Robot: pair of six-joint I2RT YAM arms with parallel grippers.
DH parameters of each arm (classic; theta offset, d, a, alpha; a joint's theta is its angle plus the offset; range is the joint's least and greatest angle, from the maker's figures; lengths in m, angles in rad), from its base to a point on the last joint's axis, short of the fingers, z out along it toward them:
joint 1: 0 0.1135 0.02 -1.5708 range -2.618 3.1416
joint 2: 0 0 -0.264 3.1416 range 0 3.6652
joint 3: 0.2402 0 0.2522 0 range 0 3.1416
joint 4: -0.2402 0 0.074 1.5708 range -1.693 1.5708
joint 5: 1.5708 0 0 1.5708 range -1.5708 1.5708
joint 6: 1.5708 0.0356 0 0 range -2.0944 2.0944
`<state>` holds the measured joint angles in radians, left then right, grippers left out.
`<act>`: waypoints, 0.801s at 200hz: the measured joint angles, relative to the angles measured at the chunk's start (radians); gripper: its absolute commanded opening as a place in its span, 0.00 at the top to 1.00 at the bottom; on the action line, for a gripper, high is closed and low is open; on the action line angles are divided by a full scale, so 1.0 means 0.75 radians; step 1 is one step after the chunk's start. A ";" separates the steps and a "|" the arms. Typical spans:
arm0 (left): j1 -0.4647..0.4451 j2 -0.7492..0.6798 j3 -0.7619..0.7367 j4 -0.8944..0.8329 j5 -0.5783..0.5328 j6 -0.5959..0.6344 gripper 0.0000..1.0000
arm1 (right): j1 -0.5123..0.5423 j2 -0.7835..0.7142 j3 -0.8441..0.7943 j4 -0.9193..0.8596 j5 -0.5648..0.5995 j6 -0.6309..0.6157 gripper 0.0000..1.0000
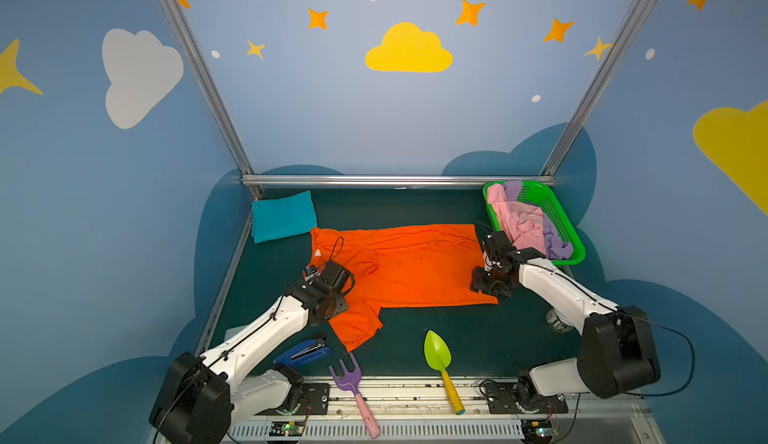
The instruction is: Fold and stack the t-shirts
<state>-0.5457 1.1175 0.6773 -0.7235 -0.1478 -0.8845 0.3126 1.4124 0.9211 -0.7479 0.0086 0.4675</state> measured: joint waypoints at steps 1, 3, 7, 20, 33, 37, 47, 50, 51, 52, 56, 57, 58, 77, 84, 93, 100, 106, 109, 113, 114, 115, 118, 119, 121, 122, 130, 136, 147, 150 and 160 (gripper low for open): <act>-0.003 -0.002 -0.004 -0.001 0.000 -0.002 0.35 | 0.000 -0.002 -0.003 0.000 0.000 -0.001 0.38; -0.010 -0.009 -0.014 0.000 0.002 -0.012 0.34 | -0.001 -0.004 -0.007 0.001 -0.001 0.002 0.38; -0.021 -0.019 -0.033 0.001 0.001 -0.024 0.33 | -0.002 -0.008 -0.014 0.002 -0.001 0.004 0.37; -0.053 -0.032 -0.097 0.014 0.011 -0.070 0.30 | -0.008 -0.007 -0.023 0.006 -0.002 0.011 0.35; -0.089 -0.018 -0.156 0.062 0.034 -0.114 0.30 | -0.015 -0.004 -0.026 0.012 -0.003 0.021 0.35; -0.103 -0.006 -0.164 0.074 0.042 -0.129 0.31 | -0.017 -0.002 -0.026 0.014 -0.004 0.028 0.34; -0.143 0.033 -0.176 0.097 0.054 -0.159 0.33 | -0.023 0.007 -0.026 0.021 -0.009 0.036 0.34; -0.156 0.046 -0.176 0.102 0.057 -0.168 0.34 | -0.025 0.011 -0.027 0.023 -0.011 0.039 0.34; -0.163 0.053 -0.176 0.103 0.058 -0.171 0.34 | -0.026 0.012 -0.027 0.024 -0.012 0.040 0.34; -0.166 0.056 -0.176 0.104 0.060 -0.172 0.34 | -0.027 0.013 -0.027 0.025 -0.012 0.040 0.34; -0.185 0.075 -0.176 0.111 0.060 -0.183 0.35 | -0.031 0.019 -0.029 0.031 -0.014 0.043 0.34; -0.189 0.079 -0.176 0.113 0.060 -0.185 0.35 | -0.031 0.019 -0.029 0.032 -0.015 0.043 0.34; -0.196 0.084 -0.176 0.115 0.061 -0.189 0.35 | -0.032 0.021 -0.030 0.033 -0.016 0.044 0.34; -0.272 0.150 -0.167 0.140 0.049 -0.224 0.38 | -0.047 0.042 -0.038 0.047 -0.029 0.058 0.34; -0.291 0.163 -0.164 0.142 0.037 -0.237 0.39 | -0.051 0.047 -0.038 0.047 -0.034 0.064 0.34; -0.304 0.172 -0.162 0.141 0.023 -0.251 0.41 | -0.056 0.051 -0.038 0.051 -0.039 0.067 0.34; -0.308 0.176 -0.162 0.140 0.016 -0.260 0.42 | -0.060 0.052 -0.038 0.054 -0.042 0.069 0.33; -0.310 0.181 -0.163 0.141 0.012 -0.270 0.43 | -0.063 0.052 -0.038 0.055 -0.044 0.069 0.33; -0.311 0.182 -0.163 0.140 0.010 -0.274 0.43 | -0.064 0.052 -0.038 0.056 -0.044 0.070 0.33; -0.313 0.184 -0.163 0.140 0.008 -0.279 0.45 | -0.066 0.052 -0.038 0.057 -0.045 0.070 0.33; -0.313 0.185 -0.163 0.140 0.007 -0.280 0.45 | -0.066 0.052 -0.038 0.058 -0.045 0.070 0.33; -0.314 0.186 -0.163 0.139 0.006 -0.281 0.45 | -0.066 0.052 -0.038 0.058 -0.045 0.070 0.33; -0.315 0.188 -0.163 0.139 0.005 -0.285 0.47 | -0.067 0.052 -0.038 0.058 -0.045 0.070 0.33; -0.315 0.189 -0.163 0.137 0.004 -0.284 0.47 | -0.067 0.052 -0.038 0.058 -0.045 0.070 0.33; -0.315 0.190 -0.163 0.136 0.003 -0.286 0.49 | -0.068 0.052 -0.038 0.059 -0.045 0.070 0.33; -0.316 0.191 -0.163 0.136 0.002 -0.289 0.50 | -0.069 0.052 -0.038 0.059 -0.045 0.070 0.33; -0.320 0.197 -0.163 0.131 -0.005 -0.301 0.62 | -0.073 0.052 -0.038 0.061 -0.045 0.070 0.32; -0.321 0.202 -0.163 0.124 -0.014 -0.307 0.72 | -0.076 0.052 -0.038 0.062 -0.045 0.070 0.32; -0.323 0.212 -0.160 0.099 -0.030 -0.308 0.86 | -0.086 0.054 -0.038 0.063 -0.045 0.071 0.31; -0.323 0.213 -0.159 0.098 -0.032 -0.320 0.89 | -0.092 0.055 -0.038 0.064 -0.046 0.071 0.31; -0.323 0.222 -0.152 0.113 -0.029 -0.325 0.95 | -0.105 0.061 -0.039 0.066 -0.049 0.072 0.31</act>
<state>-0.7879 1.2839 0.5636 -0.6384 -0.1696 -1.1278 0.2340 1.4582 0.8921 -0.6983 -0.0284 0.5217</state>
